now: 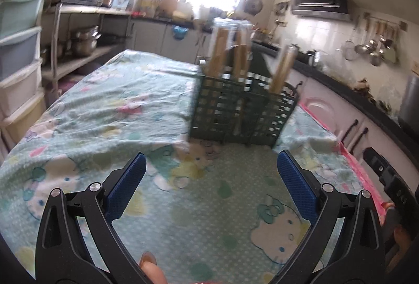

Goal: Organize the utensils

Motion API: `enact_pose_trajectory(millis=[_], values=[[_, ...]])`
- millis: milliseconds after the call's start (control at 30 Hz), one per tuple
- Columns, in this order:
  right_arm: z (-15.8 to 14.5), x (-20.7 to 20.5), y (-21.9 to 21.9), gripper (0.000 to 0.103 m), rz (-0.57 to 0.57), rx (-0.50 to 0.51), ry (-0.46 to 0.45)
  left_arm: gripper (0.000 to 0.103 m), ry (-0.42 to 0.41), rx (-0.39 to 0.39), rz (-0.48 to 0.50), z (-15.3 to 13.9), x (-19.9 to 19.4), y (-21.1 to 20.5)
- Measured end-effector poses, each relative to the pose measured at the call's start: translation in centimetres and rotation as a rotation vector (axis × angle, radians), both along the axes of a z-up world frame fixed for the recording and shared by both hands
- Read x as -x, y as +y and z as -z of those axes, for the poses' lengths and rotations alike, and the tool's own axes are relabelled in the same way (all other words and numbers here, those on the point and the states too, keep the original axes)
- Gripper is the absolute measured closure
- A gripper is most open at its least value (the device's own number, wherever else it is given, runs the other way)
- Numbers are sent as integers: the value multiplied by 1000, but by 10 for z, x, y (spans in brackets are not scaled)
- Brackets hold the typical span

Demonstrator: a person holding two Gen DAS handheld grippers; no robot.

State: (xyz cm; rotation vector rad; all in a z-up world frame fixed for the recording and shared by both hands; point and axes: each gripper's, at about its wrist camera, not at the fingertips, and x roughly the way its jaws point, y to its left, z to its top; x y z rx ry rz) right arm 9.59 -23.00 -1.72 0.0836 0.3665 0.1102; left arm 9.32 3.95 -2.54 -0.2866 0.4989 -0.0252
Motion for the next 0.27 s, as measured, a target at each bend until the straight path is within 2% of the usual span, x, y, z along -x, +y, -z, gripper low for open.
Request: enact_pose_trajectory(millis=[67,133,267], values=[[-1,-27,-13,7,38,39,76,11,75,-23,-37,-2,-15,18],[5,-69,-30,7,86,93,229,11,159,-99,-104,-4,-39,40],[28,-134,-60,7,143,88,433,11,285,-175,-224,7,-87,82]])
